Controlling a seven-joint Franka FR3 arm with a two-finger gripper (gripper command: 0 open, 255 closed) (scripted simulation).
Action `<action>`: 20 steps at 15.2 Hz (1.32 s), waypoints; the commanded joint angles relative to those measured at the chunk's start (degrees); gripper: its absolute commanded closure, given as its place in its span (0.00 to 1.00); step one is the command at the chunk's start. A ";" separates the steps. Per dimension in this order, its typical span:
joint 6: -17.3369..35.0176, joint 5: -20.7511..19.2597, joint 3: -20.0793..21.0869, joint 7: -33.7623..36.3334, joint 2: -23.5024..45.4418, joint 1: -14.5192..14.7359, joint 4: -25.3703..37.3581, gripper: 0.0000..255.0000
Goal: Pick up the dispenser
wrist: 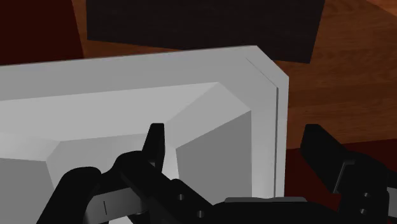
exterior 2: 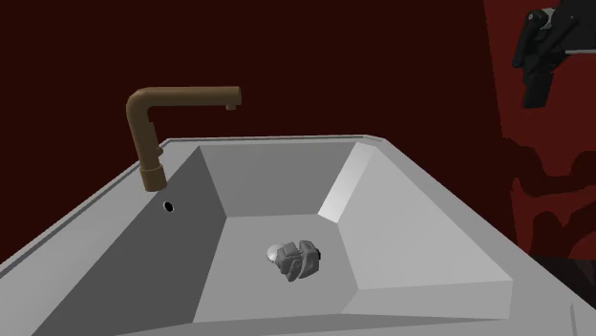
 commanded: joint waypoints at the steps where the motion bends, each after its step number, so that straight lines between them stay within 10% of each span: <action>1: 0.00 0.00 0.00 0.00 0.00 0.00 0.00 0.00; 20: 36.74 2.85 -9.29 -12.31 34.42 -0.89 2.03 0.00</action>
